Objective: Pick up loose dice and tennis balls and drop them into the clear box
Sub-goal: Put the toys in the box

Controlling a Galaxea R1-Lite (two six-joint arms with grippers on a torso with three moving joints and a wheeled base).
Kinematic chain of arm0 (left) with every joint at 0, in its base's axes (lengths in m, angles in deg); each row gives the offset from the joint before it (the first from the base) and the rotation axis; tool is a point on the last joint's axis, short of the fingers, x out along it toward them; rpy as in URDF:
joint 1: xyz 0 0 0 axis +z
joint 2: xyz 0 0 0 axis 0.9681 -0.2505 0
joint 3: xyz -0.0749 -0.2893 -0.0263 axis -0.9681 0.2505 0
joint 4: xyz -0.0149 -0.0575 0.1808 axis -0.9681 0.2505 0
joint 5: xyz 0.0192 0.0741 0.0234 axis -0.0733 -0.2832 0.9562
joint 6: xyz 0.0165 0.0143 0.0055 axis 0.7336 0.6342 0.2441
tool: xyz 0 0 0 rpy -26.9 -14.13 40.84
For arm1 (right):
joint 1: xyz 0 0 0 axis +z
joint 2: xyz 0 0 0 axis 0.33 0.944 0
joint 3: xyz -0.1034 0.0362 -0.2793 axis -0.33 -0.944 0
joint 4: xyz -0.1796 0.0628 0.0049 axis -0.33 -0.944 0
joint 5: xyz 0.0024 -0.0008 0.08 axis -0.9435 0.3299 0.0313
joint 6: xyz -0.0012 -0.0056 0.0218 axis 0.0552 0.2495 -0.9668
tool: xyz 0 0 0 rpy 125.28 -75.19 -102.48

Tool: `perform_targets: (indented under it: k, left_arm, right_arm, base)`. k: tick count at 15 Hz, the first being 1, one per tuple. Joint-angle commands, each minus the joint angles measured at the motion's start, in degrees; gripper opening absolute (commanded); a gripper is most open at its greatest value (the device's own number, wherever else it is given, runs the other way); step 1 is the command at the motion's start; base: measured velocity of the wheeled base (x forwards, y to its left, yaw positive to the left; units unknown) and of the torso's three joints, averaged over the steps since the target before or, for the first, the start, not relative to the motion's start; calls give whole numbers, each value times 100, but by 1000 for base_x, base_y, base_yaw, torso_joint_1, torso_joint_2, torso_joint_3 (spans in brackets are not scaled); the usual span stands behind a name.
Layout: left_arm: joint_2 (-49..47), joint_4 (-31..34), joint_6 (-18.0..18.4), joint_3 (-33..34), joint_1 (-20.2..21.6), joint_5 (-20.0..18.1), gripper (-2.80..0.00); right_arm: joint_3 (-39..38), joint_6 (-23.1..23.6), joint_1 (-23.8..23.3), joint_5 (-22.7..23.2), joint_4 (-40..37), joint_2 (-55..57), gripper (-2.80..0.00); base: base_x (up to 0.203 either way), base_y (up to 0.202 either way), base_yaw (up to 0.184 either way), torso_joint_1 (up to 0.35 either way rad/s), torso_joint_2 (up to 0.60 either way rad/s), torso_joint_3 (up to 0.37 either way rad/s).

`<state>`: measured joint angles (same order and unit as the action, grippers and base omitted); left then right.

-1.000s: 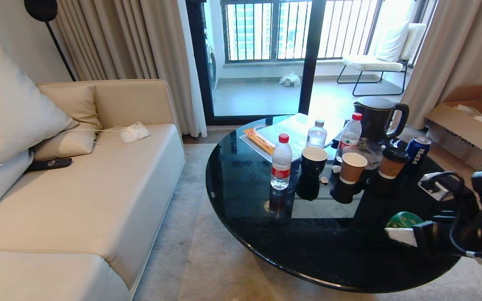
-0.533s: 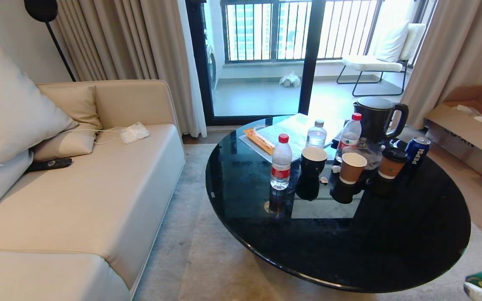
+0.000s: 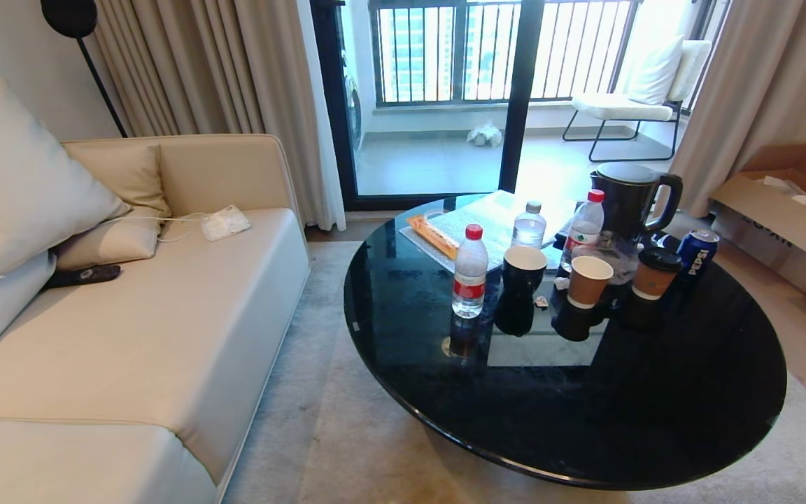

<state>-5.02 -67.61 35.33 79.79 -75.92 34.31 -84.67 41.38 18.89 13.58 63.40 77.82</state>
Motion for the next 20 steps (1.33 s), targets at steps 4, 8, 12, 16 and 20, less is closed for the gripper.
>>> perform_targets:
  k: [4,8,12,16,20]
  left_arm:
    - [0,-1,0,0,-1,3,-280]
    - [0,-1,-8,0,-1,3,-280]
    - [0,-1,-5,0,-1,3,-280]
    - [0,-2,-26,0,-1,3,-280]
    - [0,8,-61,0,-1,11,-280]
  right_arm:
    - [-41,-73,3,24,-23,-924,-280]
    - [-41,48,3,59,-23,-933,-280]
    - [-41,13,3,42,-23,-930,-280]
    - [-41,13,3,42,-23,-924,-280]
    - [-41,13,3,42,-23,-930,-280]
  base:
    - [0,0,0,0,0,0]
    - [0,0,0,0,0,0]
    - [0,0,0,0,0,0]
    - [0,0,0,0,0,0]
    - [0,0,0,0,0,0]
